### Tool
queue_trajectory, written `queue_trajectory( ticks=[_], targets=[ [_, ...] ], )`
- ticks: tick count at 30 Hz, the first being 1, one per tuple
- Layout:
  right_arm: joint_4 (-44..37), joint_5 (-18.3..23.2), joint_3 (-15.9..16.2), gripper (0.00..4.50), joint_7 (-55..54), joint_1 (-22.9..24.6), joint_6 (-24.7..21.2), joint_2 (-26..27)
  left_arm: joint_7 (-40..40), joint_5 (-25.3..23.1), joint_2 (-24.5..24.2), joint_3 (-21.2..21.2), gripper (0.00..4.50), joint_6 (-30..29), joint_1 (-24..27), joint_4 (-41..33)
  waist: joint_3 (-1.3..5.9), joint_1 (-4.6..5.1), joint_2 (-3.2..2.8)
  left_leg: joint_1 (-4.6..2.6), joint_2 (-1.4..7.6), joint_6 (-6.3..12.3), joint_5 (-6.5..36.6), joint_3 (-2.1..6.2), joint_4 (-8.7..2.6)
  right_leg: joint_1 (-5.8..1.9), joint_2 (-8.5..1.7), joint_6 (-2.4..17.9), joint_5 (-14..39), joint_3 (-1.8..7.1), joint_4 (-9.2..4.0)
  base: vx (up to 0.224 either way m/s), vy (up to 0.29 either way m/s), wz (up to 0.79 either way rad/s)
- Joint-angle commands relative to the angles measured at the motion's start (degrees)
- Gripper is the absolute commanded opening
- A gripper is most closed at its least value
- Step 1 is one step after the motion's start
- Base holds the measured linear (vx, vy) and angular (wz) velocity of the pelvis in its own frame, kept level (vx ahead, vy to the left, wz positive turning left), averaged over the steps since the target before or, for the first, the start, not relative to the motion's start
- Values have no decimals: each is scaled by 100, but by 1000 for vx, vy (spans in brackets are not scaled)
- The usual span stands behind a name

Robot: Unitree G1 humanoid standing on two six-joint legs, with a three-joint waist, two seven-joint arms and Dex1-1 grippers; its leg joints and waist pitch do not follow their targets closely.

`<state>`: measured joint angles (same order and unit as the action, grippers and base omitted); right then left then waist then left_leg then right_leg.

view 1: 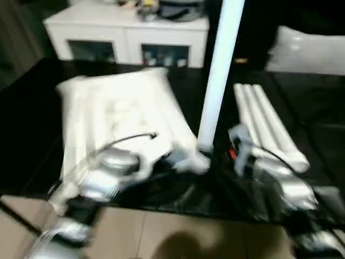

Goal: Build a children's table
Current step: Rotate leg to tighten

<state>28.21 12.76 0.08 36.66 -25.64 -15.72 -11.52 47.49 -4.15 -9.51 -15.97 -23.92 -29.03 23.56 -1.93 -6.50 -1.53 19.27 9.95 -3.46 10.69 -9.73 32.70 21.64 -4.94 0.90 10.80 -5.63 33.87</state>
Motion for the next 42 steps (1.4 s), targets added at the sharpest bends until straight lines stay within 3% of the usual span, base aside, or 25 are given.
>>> queue_trajectory(
  ticks=[1, 5, 6, 7, 10, 13, 14, 18, 19, 21, 24, 25, 29, 33, 35, 37, 42],
  targets=[
    [694, -120, -35, 234, -1009, -151, -279, 457, -507, 173, 536, -83, 0, -144, -220, 181, 202, 18, 51, -26, 246, 11, 2007, 155, -402, -111, -465, 424, 3389, 246, -683, 0, 0, 0],
    [861, -141, -200, 234, -1335, -270, -106, 621, -888, -27, 695, -49, 0, -215, -305, 246, 207, 27, 38, -7, 258, 52, 2091, 169, -429, -110, -459, 348, 3276, 245, -695, 0, 0, 0],
    [858, -156, -183, 290, -1311, -267, -49, 626, -898, -65, 689, -67, 0, -216, -300, 234, 219, 15, 40, 2, 267, 74, 2033, 165, -436, -118, -463, 363, 3133, 259, -684, 0, 0, 0],
    [796, -115, -200, 290, -1223, -237, 23, 669, -878, -153, 627, -119, 0, -185, -275, 219, 236, 10, 20, 37, 285, 90, 1935, 169, -453, -145, -461, 420, 2858, 277, -648, 0, 0, 0],
    [597, 119, -344, 312, -993, -143, 87, 703, -780, -285, 418, -215, 0, -22, -234, 245, 262, -19, 13, 55, 317, 148, 1719, 159, -457, -157, -458, 648, 2174, 312, -564, 0, 0, 0],
    [485, 207, -400, 337, -835, -96, 193, 619, -707, -272, 263, -227, 0, 94, -233, 321, 274, -33, -12, 76, 318, 175, 1563, 135, -436, -168, -461, 799, 1852, 314, -530, 0, 0, 0],
    [426, 239, -412, 356, -755, -67, 221, 565, -666, -297, 184, -253, 0, 152, -230, 346, 295, -40, 4, 110, 320, 209, 1339, 135, -427, -208, -456, 899, 1484, 315, -478, 0, 0, 0],
    [148, 433, -449, 382, -242, 69, 226, 334, -539, -383, -13, -305, 0, 322, -218, 441, 294, -51, -4, 119, 320, 319, 1157, 113, -402, -228, -460, 995, 1200, 315, -454, 0, 0, 0],
    [-71, 476, -387, 396, 148, 184, 235, 141, -429, -384, -105, -339, 0, 400, -205, 455, 301, -62, -38, 115, 324, 325, 1108, 119, -394, -228, -462, 1016, 1123, 316, -440, 0, 0, 0],
    [-247, 509, -339, 408, 468, 280, 231, -49, -255, -400, -213, -424, 0, 501, -181, 435, 317, -66, -28, 129, 325, 424, 908, 118, -369, -252, -445, 1113, 685, 310, -388, 0, 0, 0],
    [-431, 573, -326, 421, 796, 368, 187, -271, -70, -439, -355, -531, 0, 612, -150, 421, 296, -56, -15, 139, 326, 465, 999, 115, -378, -262, -453, 1145, 867, 293, -415, 0, 0, 0],
    [-536, 623, -330, 436, 1001, 406, 168, -417, 39, -462, -442, -590, 0, 697, -137, 437, 287, -54, -47, 131, 329, 441, 1058, 114, -380, -252, -465, 1134, 1049, 300, -430, 0, 0, 0],
    [-877, 787, -275, 436, 1682, 510, -8, -912, 455, -478, -729, -729, 0, 884, -92, 461, 264, -86, -29, 106, 342, 427, 1224, 108, -396, -241, -450, 1004, 1415, 307, -478, 0, 0, 0],
    [-873, 516, -103, 436, 1926, 472, 170, -1198, 948, -469, -1019, -901, 0, 1213, -42, 399, 260, -94, -15, 101, 338, 346, 1299, 115, -407, -230, -466, 961, 1698, 302, -495, 0, 0, 0],
    [-766, 301, 37, 436, 1952, 392, 314, -1312, 1289, -420, -1172, -1022, 0, 1395, 1, 298, 265, -91, -4, 91, 344, 302, 1261, 109, -406, -213, -464, 990, 1660, 308, -484, 0, 0, 0],
    [-807, 355, 201, 436, 2423, 381, 403, -1429, 1631, -475, -1366, -1213, 0, 1468, 25, 164, 283, -123, -6, 82, 355, 338, 1187, 110, -392, -221, -457, 1106, 1334, 310, -430, 0, 0, 0],
    [-805, 227, 541, 390, 3007, 314, 563, -1650, 1925, -432, -1481, -1253, 0, 1789, -17, 141, 288, -212, -8, 78, 370, 443, 1061, 83, -364, -215, -457, 1224, 1050, 316, -392, 0, 0, 0]
  ],
)
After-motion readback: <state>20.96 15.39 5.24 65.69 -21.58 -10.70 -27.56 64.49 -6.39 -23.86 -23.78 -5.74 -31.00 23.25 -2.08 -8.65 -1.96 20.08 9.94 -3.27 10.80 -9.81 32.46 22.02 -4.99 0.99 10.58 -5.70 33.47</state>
